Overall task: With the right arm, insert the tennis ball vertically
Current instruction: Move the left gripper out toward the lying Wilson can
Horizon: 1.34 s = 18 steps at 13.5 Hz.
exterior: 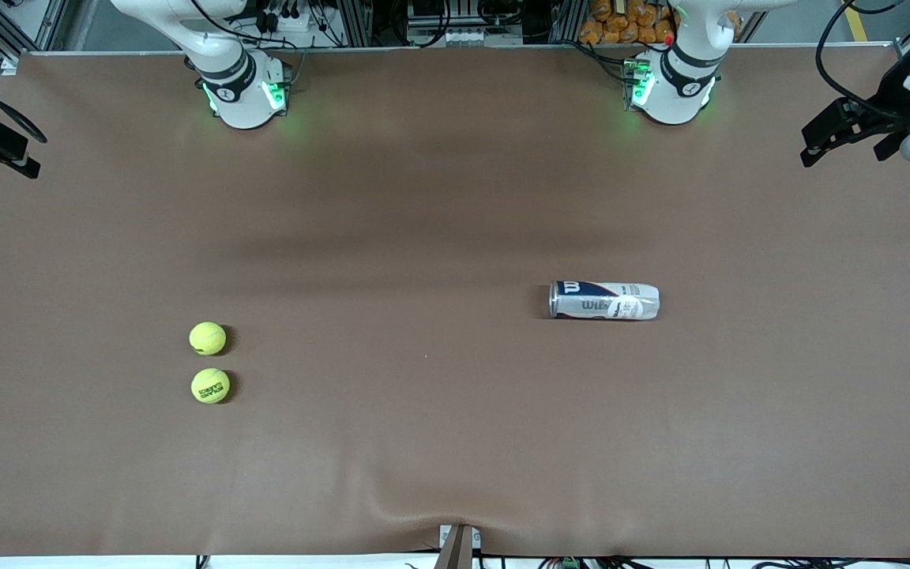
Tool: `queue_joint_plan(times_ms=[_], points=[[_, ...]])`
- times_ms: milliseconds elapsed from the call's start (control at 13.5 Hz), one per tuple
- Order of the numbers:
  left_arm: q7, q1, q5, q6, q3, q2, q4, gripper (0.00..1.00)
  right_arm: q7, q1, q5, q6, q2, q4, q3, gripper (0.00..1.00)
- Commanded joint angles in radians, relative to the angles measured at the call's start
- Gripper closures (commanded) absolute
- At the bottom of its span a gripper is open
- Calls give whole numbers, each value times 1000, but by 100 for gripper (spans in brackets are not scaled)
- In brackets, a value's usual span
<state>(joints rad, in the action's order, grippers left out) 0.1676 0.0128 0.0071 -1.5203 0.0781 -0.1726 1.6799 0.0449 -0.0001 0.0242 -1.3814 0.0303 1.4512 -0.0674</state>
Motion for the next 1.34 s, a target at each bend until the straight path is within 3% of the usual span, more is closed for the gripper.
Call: queue_joint_plan(times_ms=[0,966,1263], points=[[-13,3,-1,22,-8,24,-37,0,-11,-23,11,7,-12,-25,6,0],[-25,13,36,22,0,68,-66,0,-11,-26,8,5,-12,-25,6,0],[-26,12,34,22,37,71,-60,0,-10,-28,8,7,-13,-25,4,0]])
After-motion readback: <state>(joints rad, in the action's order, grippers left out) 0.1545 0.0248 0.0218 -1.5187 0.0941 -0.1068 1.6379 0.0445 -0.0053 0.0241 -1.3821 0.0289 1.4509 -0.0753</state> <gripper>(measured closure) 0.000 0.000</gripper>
